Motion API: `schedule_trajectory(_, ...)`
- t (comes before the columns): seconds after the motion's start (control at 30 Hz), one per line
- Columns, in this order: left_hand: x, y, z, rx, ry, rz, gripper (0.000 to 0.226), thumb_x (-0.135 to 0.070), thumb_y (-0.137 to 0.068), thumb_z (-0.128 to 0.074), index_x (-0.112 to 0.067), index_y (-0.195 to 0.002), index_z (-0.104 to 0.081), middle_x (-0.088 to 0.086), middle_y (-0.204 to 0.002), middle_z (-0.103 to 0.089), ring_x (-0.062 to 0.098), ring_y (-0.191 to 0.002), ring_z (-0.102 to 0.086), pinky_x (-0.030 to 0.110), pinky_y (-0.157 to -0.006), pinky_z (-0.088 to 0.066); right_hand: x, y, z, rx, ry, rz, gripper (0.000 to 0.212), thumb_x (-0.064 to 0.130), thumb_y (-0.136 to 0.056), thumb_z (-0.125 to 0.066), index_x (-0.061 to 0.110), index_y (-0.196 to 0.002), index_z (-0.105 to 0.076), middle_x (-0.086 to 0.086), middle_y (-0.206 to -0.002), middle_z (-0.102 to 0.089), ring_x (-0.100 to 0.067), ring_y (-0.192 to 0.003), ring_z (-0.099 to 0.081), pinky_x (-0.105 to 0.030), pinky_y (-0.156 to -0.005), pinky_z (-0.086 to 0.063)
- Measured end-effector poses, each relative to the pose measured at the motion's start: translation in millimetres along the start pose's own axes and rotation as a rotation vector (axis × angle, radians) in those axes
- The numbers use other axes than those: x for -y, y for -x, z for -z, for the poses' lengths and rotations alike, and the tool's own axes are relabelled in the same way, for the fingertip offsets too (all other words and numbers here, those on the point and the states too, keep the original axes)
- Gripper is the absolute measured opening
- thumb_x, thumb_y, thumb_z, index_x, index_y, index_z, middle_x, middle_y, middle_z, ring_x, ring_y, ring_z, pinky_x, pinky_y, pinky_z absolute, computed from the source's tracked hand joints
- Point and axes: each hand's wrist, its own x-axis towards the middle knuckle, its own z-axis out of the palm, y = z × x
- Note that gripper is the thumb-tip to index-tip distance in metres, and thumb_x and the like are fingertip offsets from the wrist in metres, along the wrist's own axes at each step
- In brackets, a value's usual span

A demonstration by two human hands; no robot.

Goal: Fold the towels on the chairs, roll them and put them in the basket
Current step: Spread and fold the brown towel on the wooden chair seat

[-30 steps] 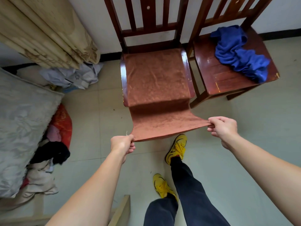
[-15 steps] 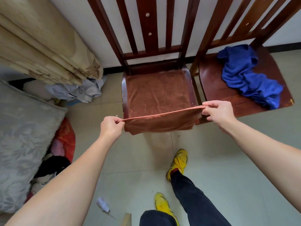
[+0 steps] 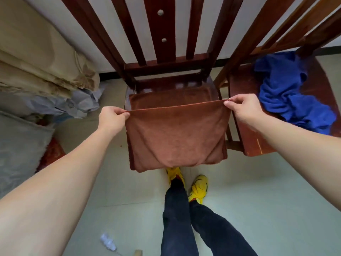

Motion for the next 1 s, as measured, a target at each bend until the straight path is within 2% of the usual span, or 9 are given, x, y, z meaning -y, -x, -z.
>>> schedule_trajectory(0.17, -6, -67, -26, 0.092, 0.105, 0.073, 0.02, -0.022, -0.086, -0.063, -0.018, -0.067, -0.066, 0.006, -0.073, -0.065, 0.023, -0.074, -0.062, 0.034, -0.078, -0.052, 1, -49, -22, -0.018, -0.039, -0.075, 0.01, 0.032, -0.086, -0.068, 0.022, -0.09, -0.072, -0.003, -0.093, -0.071, -0.017, -0.09, -0.065, -0.029, -0.081, -0.051)
schedule_trajectory(0.27, -4, -101, -40, 0.114, 0.132, 0.111, 0.025, -0.02, -0.086, -0.061, -0.015, -0.061, -0.06, 0.005, -0.065, -0.059, 0.024, -0.068, -0.059, 0.043, -0.077, -0.054, -2, -79, -39, -0.038, -0.06, -0.133, 0.011, 0.034, -0.086, -0.068, 0.024, -0.091, -0.07, 0.001, -0.09, -0.068, -0.015, -0.085, -0.063, -0.026, -0.075, -0.047)
schedule_trajectory(0.37, -2, -122, -58, 0.149, 0.145, 0.169, 0.025, -0.014, -0.089, -0.059, -0.015, -0.064, -0.058, 0.011, -0.072, -0.061, 0.026, -0.072, -0.06, 0.049, -0.078, -0.055, -13, -102, -56, -0.026, -0.047, -0.206, 0.017, 0.036, -0.086, -0.067, 0.02, -0.088, -0.07, 0.001, -0.085, -0.065, -0.015, -0.079, -0.059, -0.029, -0.073, -0.047)
schedule_trajectory(0.5, 2, -141, -76, 0.133, 0.168, 0.191, 0.025, -0.011, -0.09, -0.058, -0.015, -0.065, -0.058, 0.01, -0.066, -0.058, 0.025, -0.059, -0.057, 0.036, -0.061, -0.054, -24, -123, -76, -0.08, 0.007, -0.255, 0.02, 0.039, -0.083, -0.067, 0.02, -0.079, -0.069, -0.002, -0.087, -0.069, -0.022, -0.086, -0.065, -0.03, -0.08, -0.051)
schedule_trajectory(0.6, 6, -151, -83, 0.111, 0.17, 0.187, 0.021, -0.017, -0.089, -0.061, -0.01, -0.069, -0.058, 0.011, -0.068, -0.061, 0.027, -0.063, -0.061, 0.04, -0.065, -0.058, -26, -132, -84, -0.144, 0.107, -0.248, 0.031, 0.046, -0.083, -0.063, 0.019, -0.095, -0.073, -0.004, -0.097, -0.072, -0.025, -0.095, -0.066, -0.031, -0.087, -0.051)
schedule_trajectory(0.7, 5, -153, -85, 0.07, 0.144, 0.189, 0.017, -0.021, -0.086, -0.063, -0.006, -0.078, -0.062, 0.015, -0.071, -0.064, 0.03, -0.069, -0.065, 0.047, -0.07, -0.059, -22, -134, -84, -0.148, 0.187, -0.219, 0.029, 0.05, -0.083, -0.061, 0.024, -0.089, -0.07, -0.003, -0.094, -0.07, -0.027, -0.094, -0.065, -0.031, -0.082, -0.049)
schedule_trajectory(0.8, 2, -147, -83, -0.011, 0.07, 0.179, 0.018, -0.026, -0.082, -0.069, -0.012, -0.075, -0.06, 0.012, -0.078, -0.067, 0.032, -0.076, -0.067, 0.038, -0.072, -0.058, -10, -130, -83, -0.126, 0.295, -0.242, 0.026, 0.051, -0.081, -0.063, 0.026, -0.089, -0.065, -0.003, -0.099, -0.067, -0.03, -0.098, -0.063, -0.036, -0.082, -0.05)
schedule_trajectory(0.9, 0, -126, -75, -0.135, -0.176, 0.075, 0.02, -0.029, -0.079, -0.07, -0.017, -0.094, -0.062, 0.01, -0.101, -0.065, 0.03, -0.094, -0.063, 0.035, -0.077, -0.05, 3, -110, -85, -0.176, 0.485, -0.134, 0.033, 0.044, -0.083, -0.063, 0.028, -0.112, -0.057, -0.006, -0.114, -0.062, -0.032, -0.107, -0.058, -0.042, -0.082, -0.047)
schedule_trajectory(1.0, 2, -91, -79, -0.114, -0.252, -0.124, 0.016, -0.022, -0.081, -0.065, -0.019, -0.097, -0.062, 0.009, -0.102, -0.06, 0.031, -0.095, -0.059, 0.04, -0.079, -0.05, 8, -82, -97, -0.188, 0.496, 0.091, 0.023, 0.034, -0.085, -0.062, 0.028, -0.108, -0.058, -0.004, -0.109, -0.058, -0.026, -0.103, -0.055, -0.04, -0.076, -0.046)
